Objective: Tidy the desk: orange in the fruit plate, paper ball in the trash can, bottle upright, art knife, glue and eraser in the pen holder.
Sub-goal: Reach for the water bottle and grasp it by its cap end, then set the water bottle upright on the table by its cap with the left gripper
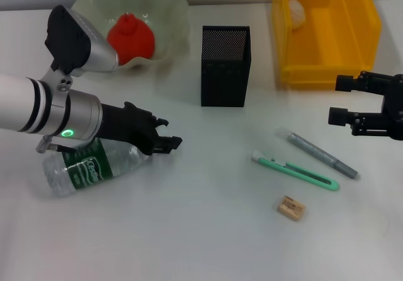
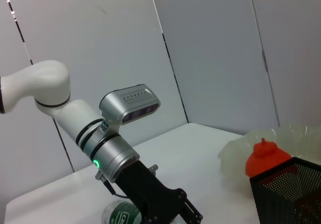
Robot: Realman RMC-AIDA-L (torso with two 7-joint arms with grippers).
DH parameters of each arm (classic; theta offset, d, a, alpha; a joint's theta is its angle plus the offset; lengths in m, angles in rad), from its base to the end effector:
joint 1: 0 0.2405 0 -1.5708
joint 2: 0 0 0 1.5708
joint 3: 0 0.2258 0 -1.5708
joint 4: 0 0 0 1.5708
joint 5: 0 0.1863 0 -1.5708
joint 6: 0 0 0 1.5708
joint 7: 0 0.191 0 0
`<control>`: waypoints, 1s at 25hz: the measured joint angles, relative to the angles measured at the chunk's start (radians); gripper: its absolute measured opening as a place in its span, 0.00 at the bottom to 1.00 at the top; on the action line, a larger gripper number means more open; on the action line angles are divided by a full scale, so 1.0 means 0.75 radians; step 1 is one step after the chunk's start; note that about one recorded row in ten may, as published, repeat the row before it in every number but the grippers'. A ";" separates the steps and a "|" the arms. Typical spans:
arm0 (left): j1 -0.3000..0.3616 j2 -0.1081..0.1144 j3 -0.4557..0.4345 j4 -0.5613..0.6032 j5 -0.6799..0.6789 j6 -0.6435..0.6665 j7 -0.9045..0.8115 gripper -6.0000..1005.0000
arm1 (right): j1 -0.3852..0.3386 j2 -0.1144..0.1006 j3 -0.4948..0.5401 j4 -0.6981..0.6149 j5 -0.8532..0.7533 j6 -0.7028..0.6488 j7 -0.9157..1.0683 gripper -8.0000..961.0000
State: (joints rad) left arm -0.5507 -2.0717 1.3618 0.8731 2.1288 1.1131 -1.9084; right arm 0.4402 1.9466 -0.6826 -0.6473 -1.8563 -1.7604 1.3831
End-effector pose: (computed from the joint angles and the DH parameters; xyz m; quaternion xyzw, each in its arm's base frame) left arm -0.2131 0.3375 -0.0824 -0.9611 -0.2351 0.0076 0.1447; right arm 0.2200 0.2918 0.0313 -0.9262 0.2056 0.2920 0.1207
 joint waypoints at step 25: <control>0.262 0.004 -0.199 0.541 -0.299 0.004 0.149 0.42 | 0.001 0.002 0.007 0.000 0.014 -0.009 0.005 0.86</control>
State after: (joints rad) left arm -0.3539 -2.0687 1.2122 1.2786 1.9045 1.1161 -1.7964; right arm 0.4411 1.9482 -0.6775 -0.6473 -1.8456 -1.7674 1.3869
